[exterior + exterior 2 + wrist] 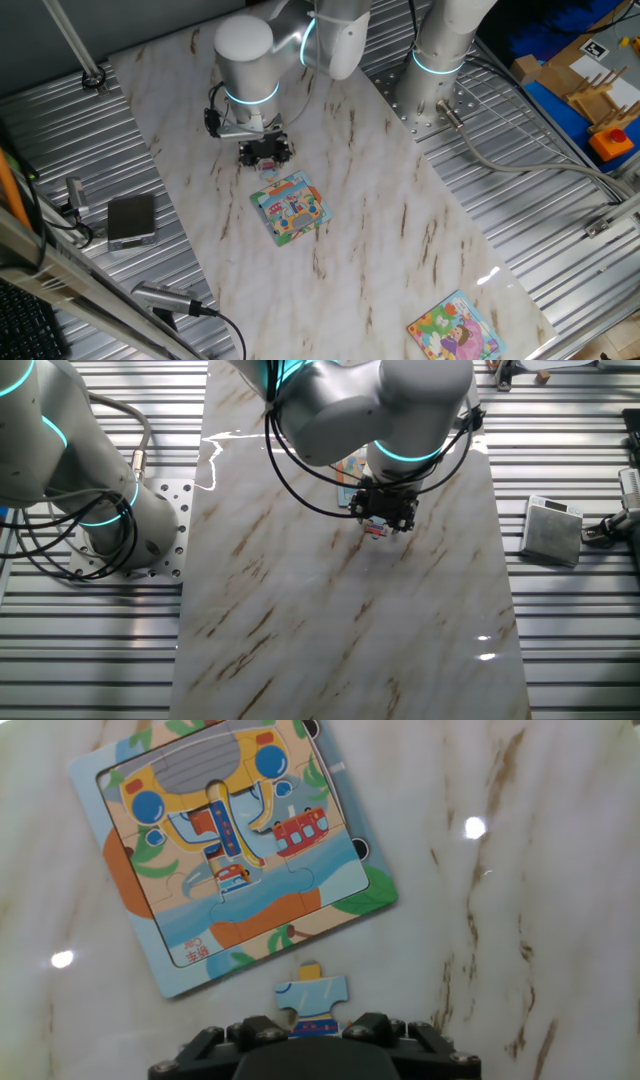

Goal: Assemble one piece of a puzzle

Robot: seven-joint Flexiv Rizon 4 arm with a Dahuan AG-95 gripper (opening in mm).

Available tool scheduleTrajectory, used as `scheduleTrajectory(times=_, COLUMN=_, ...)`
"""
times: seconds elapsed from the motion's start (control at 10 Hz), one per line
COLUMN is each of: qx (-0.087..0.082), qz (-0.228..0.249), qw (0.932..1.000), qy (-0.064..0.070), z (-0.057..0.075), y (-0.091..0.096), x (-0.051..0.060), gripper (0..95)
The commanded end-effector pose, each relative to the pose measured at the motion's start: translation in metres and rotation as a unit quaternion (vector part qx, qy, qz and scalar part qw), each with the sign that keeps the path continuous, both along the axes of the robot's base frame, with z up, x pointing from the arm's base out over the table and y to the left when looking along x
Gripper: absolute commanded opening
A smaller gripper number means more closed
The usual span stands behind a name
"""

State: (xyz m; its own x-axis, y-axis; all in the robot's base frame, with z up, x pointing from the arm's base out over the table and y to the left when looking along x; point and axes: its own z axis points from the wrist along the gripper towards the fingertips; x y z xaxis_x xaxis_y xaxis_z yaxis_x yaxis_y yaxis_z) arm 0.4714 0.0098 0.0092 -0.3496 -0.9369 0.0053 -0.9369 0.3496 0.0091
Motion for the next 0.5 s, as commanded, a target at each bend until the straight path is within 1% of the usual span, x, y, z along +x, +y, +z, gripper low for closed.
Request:
scheduleTrajectory(times=0.1, qx=-0.004, qz=-0.003, qw=1.0000, qy=-0.002, z=-0.0007, y=-0.0008, x=0.0002, gripper=57.0)
scheduleTrajectory(times=0.2, qx=-0.005, qz=-0.007, qw=1.0000, qy=-0.002, z=-0.0007, y=-0.0008, x=0.0002, gripper=57.0)
scheduleTrajectory(times=0.3, qx=-0.001, qz=-0.010, qw=0.9999, qy=-0.002, z=-0.0007, y=-0.0008, x=0.0002, gripper=57.0)
scheduleTrajectory(times=0.4, qx=0.001, qz=-0.010, qw=0.9999, qy=-0.005, z=-0.0007, y=-0.0008, x=0.0002, gripper=57.0)
scheduleTrajectory(times=0.5, qx=0.005, qz=-0.008, qw=0.9999, qy=-0.011, z=-0.0001, y=0.0005, x=0.0001, gripper=57.0)
